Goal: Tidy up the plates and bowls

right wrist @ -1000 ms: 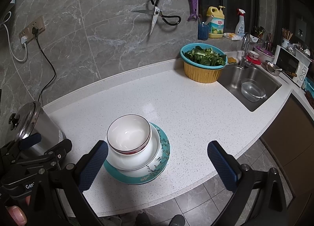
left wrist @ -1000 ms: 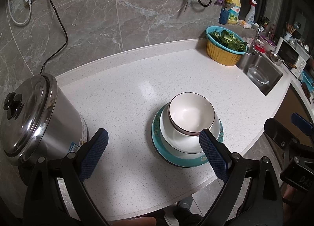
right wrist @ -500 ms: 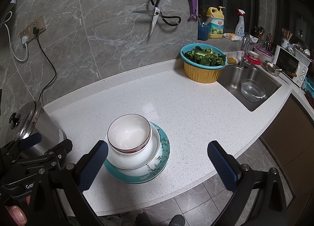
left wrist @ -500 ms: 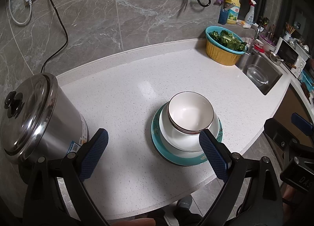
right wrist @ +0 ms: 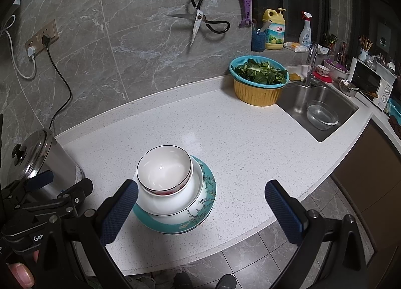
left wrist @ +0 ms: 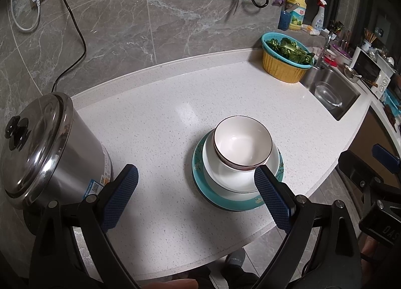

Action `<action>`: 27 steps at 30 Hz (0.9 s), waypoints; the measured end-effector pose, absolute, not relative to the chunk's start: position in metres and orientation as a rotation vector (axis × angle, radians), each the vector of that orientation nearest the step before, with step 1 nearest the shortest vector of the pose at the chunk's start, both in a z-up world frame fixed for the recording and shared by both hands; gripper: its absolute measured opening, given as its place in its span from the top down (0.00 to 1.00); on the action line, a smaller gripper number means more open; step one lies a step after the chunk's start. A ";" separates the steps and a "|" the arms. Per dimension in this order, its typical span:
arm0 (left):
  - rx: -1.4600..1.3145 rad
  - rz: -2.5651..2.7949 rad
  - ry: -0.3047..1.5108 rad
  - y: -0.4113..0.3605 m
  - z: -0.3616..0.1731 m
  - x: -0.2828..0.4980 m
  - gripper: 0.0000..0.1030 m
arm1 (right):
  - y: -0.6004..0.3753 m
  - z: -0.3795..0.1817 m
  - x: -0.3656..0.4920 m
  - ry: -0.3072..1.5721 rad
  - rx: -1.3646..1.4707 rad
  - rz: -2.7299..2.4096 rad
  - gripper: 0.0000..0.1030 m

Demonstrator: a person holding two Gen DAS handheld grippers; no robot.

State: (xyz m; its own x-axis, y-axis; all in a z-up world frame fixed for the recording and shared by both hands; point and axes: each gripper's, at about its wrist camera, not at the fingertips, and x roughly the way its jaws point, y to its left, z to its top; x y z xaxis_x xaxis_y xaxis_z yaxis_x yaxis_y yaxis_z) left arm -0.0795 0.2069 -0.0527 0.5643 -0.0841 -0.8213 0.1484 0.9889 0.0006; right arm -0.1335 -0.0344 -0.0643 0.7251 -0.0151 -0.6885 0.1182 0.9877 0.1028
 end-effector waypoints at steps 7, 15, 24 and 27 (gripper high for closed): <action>0.076 -0.136 0.961 0.207 -0.053 -0.079 0.08 | -0.034 -0.064 -0.133 0.756 0.145 -0.075 0.00; 0.077 -0.132 0.964 0.209 -0.055 -0.075 0.08 | -0.033 -0.065 -0.133 0.757 0.144 -0.076 0.00; 0.074 -0.133 0.968 0.211 -0.056 -0.071 0.08 | -0.032 -0.065 -0.133 0.757 0.145 -0.077 0.00; 0.074 -0.132 0.968 0.211 -0.056 -0.071 0.08 | -0.032 -0.064 -0.132 0.757 0.145 -0.078 0.00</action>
